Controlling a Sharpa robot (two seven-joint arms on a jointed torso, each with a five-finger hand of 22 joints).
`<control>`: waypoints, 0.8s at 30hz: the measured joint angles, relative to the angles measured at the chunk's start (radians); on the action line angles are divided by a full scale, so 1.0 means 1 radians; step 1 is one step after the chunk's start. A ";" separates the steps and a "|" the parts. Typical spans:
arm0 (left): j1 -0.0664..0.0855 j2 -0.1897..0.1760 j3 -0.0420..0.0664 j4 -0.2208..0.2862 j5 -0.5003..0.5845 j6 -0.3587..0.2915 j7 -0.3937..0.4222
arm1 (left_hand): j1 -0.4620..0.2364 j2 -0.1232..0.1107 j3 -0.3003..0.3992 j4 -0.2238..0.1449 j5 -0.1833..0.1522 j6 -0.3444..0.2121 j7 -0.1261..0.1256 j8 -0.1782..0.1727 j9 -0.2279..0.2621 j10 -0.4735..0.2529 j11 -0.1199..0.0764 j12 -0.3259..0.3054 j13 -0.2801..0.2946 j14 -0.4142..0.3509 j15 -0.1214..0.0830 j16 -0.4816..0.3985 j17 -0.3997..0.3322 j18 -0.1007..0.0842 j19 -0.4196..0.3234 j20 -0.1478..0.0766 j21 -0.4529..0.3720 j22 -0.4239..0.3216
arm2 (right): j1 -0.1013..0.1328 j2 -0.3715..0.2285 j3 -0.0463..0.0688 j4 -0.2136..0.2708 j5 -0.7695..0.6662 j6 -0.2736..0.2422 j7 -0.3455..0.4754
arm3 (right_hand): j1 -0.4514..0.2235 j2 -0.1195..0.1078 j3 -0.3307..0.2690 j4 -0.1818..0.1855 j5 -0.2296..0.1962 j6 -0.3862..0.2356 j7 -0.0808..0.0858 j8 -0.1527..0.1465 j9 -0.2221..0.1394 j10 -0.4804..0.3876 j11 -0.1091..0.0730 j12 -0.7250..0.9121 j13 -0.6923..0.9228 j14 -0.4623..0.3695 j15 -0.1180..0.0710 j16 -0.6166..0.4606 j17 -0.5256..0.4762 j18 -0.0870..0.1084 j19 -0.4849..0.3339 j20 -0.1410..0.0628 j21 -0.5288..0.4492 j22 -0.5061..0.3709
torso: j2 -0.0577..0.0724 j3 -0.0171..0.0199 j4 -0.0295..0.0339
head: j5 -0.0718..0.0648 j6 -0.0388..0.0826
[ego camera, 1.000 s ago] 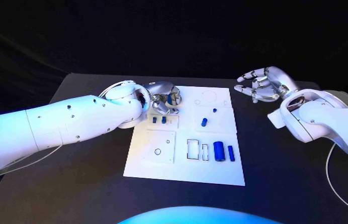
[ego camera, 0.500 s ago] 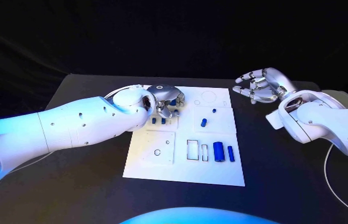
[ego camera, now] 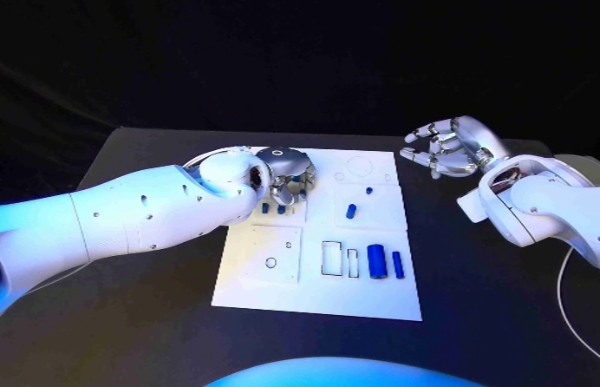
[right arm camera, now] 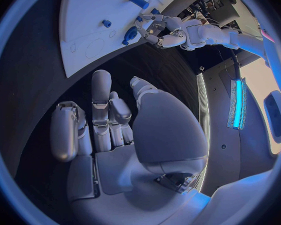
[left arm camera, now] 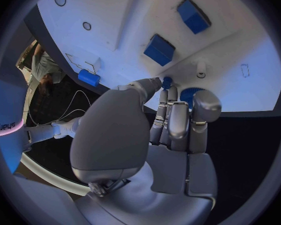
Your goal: Assemble the parts on the task board
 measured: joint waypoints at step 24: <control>0.006 0.014 0.006 -0.013 0.006 0.053 -0.030 | 0.022 0.023 0.067 -0.053 0.000 0.075 0.007 -0.025 -0.015 0.100 -0.007 -0.050 -0.033 0.020 -0.006 0.017 -0.001 0.000 0.020 0.002 0.052 0.064 | 0.000 0.001 0.000 0.000 0.001 0.000 0.001 | 0.000 0.000 0.000 0.000 0.000 0.000 0.000 0.004 0.001 0.000 0.000 0.000 0.000 0.000 0.000 0.000 0.000 0.000 0.000 0.000 -0.003 0.001 | -0.001 -0.0004 0.0012 | -0.001 -0.005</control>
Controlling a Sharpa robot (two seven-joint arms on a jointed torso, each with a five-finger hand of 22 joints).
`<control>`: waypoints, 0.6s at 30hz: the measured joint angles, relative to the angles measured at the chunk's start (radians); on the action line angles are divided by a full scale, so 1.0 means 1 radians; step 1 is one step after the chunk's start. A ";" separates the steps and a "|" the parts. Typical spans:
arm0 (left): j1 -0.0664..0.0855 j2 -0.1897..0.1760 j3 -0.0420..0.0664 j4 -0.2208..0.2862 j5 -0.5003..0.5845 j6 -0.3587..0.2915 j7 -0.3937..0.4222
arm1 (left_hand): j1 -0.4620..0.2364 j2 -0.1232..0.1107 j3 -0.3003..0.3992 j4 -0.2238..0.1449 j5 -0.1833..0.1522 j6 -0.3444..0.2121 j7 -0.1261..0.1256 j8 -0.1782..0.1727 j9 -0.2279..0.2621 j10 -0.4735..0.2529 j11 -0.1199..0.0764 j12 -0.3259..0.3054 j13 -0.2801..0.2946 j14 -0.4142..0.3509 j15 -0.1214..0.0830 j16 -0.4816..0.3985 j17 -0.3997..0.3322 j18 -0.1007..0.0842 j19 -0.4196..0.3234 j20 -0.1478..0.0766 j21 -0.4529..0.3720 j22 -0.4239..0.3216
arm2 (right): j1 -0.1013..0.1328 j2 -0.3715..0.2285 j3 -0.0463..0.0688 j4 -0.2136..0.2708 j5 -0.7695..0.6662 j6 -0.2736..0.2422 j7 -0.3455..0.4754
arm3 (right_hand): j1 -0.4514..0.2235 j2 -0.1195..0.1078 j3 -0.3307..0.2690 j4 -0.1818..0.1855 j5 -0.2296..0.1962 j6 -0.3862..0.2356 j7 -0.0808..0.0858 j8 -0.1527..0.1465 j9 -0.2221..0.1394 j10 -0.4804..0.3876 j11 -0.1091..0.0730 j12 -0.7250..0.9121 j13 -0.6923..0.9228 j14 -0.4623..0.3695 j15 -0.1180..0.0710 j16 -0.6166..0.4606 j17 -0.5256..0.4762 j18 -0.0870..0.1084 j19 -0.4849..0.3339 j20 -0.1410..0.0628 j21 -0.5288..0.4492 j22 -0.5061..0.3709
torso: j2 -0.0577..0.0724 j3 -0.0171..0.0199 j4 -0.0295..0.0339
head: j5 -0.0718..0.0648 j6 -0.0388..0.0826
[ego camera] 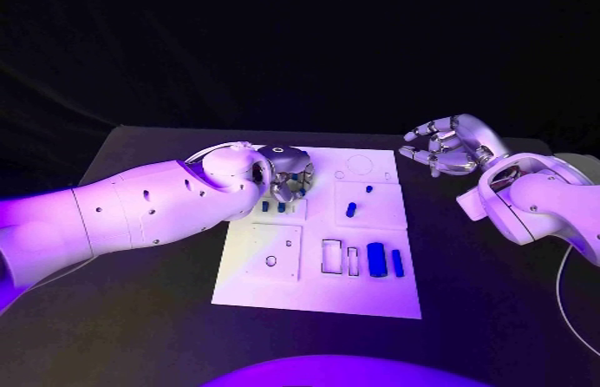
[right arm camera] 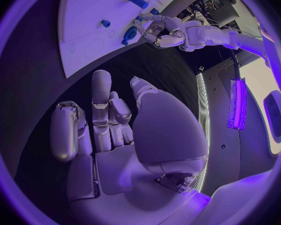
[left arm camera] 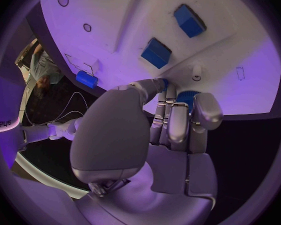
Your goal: Assemble the parts on the task board
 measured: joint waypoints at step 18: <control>-0.007 -0.019 0.005 0.016 0.027 -0.033 0.007 | -0.029 0.005 0.002 -0.002 -0.004 0.032 -0.003 -0.027 0.002 0.048 -0.002 -0.063 -0.024 0.003 -0.003 0.004 -0.013 0.000 0.005 -0.005 0.008 0.011 | 0.000 -0.001 0.000 0.001 0.000 -0.001 0.001 | 0.000 0.000 0.003 0.003 0.000 0.000 0.000 0.000 0.000 0.000 0.000 0.000 0.001 0.000 0.000 0.000 0.000 0.000 0.000 0.000 0.000 0.000 | 0.000 -0.0007 -0.0001 | -0.003 0.001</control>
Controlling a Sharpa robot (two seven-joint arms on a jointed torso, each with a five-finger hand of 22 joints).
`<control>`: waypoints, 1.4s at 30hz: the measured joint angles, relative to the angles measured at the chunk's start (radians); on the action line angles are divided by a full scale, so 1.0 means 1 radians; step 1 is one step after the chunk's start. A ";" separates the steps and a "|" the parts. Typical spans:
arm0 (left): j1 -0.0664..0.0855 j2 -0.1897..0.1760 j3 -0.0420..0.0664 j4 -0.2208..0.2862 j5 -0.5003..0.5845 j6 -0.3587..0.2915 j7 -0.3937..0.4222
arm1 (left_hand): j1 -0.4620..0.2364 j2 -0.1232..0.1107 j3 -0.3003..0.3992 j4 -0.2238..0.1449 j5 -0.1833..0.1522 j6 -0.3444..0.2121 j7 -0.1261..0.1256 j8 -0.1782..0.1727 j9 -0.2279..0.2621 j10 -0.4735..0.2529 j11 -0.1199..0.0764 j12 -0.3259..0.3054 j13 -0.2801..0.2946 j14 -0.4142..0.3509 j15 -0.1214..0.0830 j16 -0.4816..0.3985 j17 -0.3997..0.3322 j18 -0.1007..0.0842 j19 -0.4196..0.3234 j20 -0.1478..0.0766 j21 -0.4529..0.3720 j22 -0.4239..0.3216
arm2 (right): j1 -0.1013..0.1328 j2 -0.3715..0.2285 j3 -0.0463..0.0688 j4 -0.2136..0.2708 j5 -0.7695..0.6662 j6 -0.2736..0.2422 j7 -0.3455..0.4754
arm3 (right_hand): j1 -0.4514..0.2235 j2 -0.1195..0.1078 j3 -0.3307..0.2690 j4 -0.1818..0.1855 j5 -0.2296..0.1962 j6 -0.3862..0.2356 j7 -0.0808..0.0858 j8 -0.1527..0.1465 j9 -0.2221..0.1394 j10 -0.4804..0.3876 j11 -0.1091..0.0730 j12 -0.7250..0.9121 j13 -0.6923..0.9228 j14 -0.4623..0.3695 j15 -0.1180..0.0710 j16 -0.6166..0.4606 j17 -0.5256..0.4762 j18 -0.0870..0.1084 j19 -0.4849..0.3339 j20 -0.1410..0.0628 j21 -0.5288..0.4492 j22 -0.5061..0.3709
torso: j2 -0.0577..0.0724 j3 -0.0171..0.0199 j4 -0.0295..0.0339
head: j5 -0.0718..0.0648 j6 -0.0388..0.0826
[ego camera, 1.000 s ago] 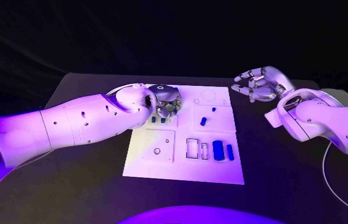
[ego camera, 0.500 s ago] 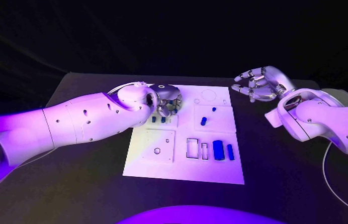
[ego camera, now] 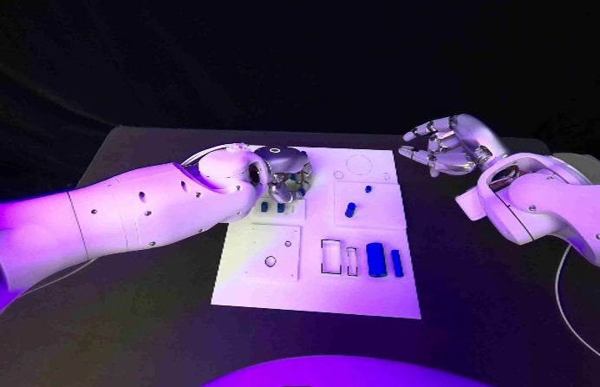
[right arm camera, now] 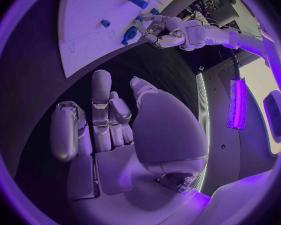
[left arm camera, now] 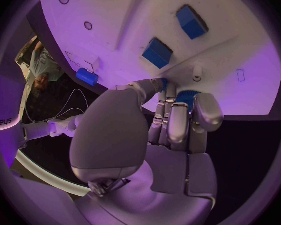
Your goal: Assemble the parts on the task board
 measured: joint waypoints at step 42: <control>0.000 -0.145 0.046 0.064 0.124 -0.010 -0.002 | -0.014 -0.006 0.000 0.000 0.000 0.007 0.000 -0.018 -0.001 0.011 0.004 -0.036 -0.009 0.000 0.000 0.000 -0.017 0.000 0.000 0.000 0.000 -0.009 | -0.004 0.004 0.000 -0.008 0.000 -0.001 0.001 | 0.000 0.000 0.000 0.000 0.000 0.000 0.000 0.000 0.000 0.000 0.000 0.000 0.000 0.000 0.000 0.000 -0.001 0.000 0.000 0.000 -0.005 0.000 | 0.000 0.0006 -0.0008 | 0.015 0.007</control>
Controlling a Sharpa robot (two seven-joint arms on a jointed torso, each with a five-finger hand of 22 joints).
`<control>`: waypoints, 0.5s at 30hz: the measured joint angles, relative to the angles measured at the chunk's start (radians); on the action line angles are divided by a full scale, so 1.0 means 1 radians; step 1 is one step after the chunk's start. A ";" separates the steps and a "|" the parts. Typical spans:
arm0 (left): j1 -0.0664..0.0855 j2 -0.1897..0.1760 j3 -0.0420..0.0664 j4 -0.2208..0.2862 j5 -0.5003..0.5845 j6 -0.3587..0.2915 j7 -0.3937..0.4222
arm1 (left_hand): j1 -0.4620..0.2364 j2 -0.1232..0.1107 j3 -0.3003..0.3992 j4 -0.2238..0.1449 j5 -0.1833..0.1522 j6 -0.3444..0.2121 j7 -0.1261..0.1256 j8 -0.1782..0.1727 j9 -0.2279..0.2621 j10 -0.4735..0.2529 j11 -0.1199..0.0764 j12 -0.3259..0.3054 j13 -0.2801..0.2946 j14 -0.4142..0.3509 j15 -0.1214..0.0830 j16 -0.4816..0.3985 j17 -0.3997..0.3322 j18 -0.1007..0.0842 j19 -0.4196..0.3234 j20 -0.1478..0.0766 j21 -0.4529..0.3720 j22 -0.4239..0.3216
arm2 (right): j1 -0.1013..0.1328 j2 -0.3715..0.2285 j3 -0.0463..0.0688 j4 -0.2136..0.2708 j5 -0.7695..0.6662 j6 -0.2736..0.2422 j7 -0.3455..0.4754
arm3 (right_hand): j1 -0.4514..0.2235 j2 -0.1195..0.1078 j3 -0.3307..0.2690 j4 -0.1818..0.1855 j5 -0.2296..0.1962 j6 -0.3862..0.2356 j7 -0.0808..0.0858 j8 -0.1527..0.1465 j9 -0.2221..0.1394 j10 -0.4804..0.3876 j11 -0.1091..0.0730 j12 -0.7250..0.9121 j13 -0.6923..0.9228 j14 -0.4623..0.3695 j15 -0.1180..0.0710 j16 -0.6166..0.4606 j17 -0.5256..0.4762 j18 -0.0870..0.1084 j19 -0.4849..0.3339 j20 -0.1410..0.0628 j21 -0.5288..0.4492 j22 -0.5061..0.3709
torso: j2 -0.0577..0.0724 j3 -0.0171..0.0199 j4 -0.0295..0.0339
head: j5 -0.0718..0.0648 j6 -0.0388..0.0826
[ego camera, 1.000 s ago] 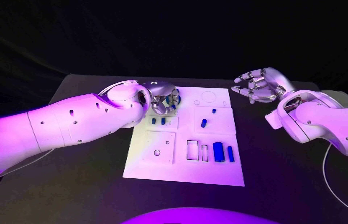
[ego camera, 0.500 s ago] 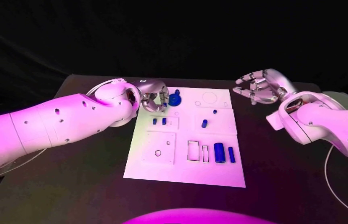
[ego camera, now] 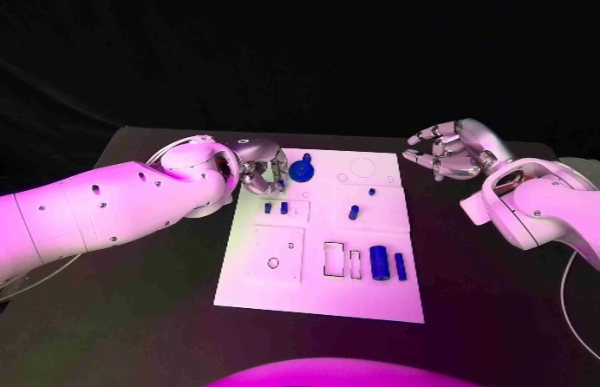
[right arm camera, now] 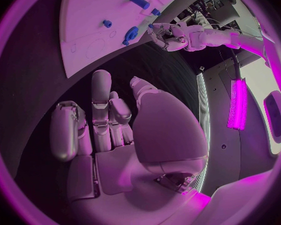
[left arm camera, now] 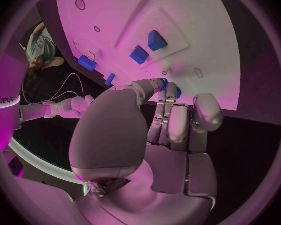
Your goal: Assemble the parts on the task board
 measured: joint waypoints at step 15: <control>-0.001 0.007 -0.004 -0.013 0.009 0.024 0.000 | 0.000 0.000 0.000 0.000 0.000 0.000 0.000 0.000 -0.001 0.000 0.000 -0.002 0.000 0.000 0.000 0.000 0.000 0.000 0.000 0.000 0.000 -0.001 | 0.000 -0.001 0.000 0.002 0.000 0.000 0.000 | 0.000 0.000 0.000 0.000 0.000 0.000 0.000 0.000 0.001 0.000 0.000 0.000 0.000 0.000 0.000 0.000 0.000 0.000 0.000 0.000 0.000 0.000 | 0.000 0.0011 -0.0002 | -0.004 -0.001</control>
